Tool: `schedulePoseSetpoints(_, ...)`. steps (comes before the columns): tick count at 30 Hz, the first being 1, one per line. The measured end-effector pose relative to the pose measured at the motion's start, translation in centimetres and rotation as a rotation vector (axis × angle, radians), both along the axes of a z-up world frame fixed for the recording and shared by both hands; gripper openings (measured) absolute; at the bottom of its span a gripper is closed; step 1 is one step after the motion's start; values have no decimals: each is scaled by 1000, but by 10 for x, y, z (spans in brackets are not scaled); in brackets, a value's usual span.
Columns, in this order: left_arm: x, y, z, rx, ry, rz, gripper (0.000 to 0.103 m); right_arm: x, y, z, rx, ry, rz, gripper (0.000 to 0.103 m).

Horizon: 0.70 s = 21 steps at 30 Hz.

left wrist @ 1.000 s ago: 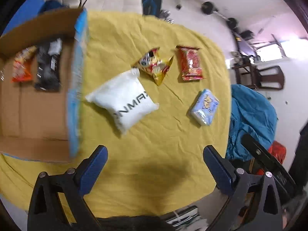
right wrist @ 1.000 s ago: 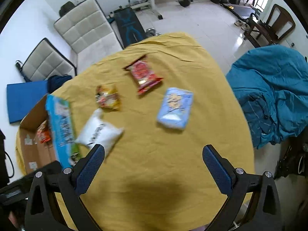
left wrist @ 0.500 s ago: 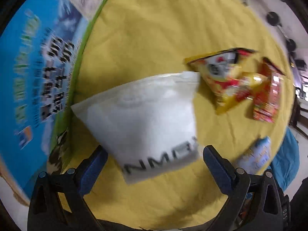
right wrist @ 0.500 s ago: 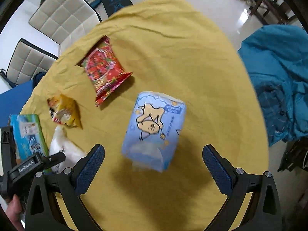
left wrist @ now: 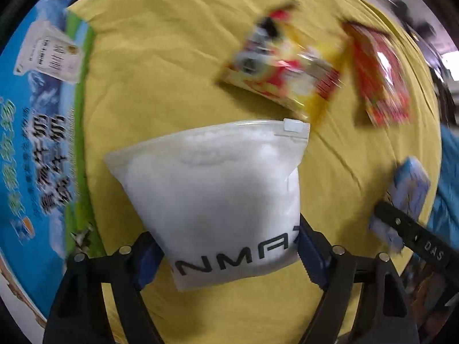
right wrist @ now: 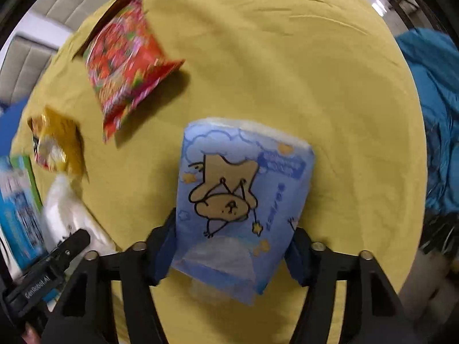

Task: Organize snacks
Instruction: 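Grasp the white NMAX pouch with the left tool while the right grasps the blue tissue pack, then carry both items into the box, set them down and open both tools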

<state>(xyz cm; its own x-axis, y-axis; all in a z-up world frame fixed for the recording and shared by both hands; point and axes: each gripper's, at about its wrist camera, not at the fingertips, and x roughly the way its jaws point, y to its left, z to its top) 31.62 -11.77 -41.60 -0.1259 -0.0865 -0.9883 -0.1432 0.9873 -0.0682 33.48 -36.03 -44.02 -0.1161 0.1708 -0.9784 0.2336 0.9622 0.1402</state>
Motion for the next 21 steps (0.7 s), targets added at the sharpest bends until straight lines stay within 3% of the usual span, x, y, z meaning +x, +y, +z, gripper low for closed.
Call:
schedulePoseSetpoints(4,-22,-16,-4,21,-11,-87,81,-15,9,2,-18,36,127,61)
schedulePoseSetpoints(8,-21,-30,-15,40,-2,-90,84,-41,14,1,-43,69,223,61)
schedulePoseSetpoints(15,-22,-17,-40,13,33,-50,88,-56,14,-8,-74,50,204,61)
schedulePoseSetpoints(21,-52,-21,-24,18,-25,-34,98,-60,12,-8,-62,39,174,61)
